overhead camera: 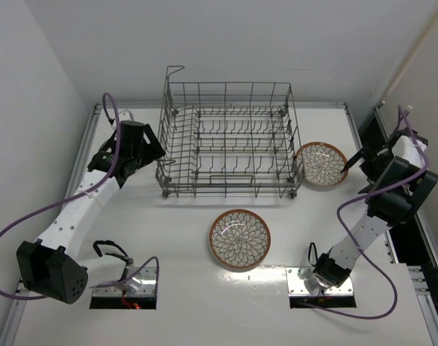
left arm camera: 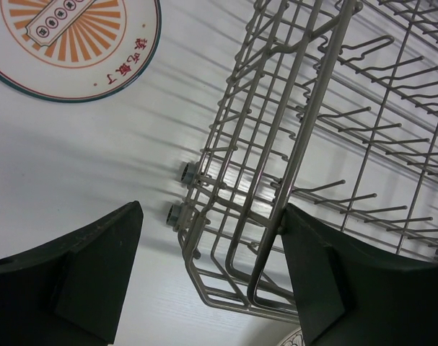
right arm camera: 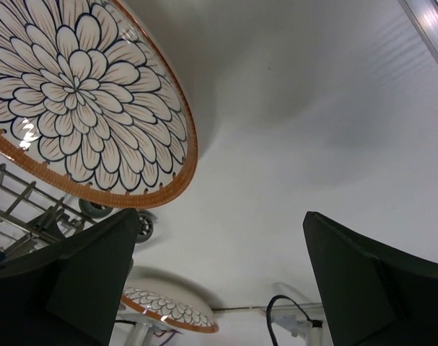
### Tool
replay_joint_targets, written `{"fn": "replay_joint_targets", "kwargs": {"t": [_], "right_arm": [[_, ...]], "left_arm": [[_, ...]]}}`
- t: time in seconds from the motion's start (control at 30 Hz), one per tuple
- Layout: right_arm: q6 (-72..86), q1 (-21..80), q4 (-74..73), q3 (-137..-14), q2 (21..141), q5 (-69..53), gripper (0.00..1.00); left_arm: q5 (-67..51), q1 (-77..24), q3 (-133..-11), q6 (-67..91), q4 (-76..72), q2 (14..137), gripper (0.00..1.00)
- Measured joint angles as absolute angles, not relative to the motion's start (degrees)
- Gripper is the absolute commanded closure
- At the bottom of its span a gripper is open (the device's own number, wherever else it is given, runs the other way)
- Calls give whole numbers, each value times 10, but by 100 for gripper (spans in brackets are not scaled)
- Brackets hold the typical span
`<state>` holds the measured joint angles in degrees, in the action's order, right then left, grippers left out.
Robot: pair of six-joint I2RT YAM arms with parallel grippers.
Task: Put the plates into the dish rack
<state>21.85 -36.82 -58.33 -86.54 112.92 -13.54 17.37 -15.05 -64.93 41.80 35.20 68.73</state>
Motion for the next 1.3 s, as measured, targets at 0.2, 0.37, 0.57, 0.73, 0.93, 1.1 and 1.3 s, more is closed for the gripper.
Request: {"fn": "replay_joint_targets", "kwargs": {"t": [0.2, 0.37, 0.57, 0.73, 0.93, 1.1, 1.3], "right_arm": [[207, -353, -550, -846, 1146, -148, 15], [210, -339, -524, -837, 1176, -173, 23], [218, -329, -497, -837, 1207, -207, 40], [228, -329, -486, -842, 1241, -229, 68], [241, -334, -471, -842, 1245, -262, 99], [239, -335, -465, -842, 1236, -302, 100], [247, -324, -481, -847, 1184, -249, 100]], "left_arm": [[176, -151, -649, 417, 351, 687, 27], [181, -153, -647, 406, 349, 684, 26], [191, -157, -646, 396, 347, 676, 24], [197, -158, -646, 392, 346, 672, 24], [204, -159, -646, 388, 346, 672, 23], [208, -159, -646, 383, 346, 672, 23], [208, -159, -646, 382, 345, 672, 23]]}}
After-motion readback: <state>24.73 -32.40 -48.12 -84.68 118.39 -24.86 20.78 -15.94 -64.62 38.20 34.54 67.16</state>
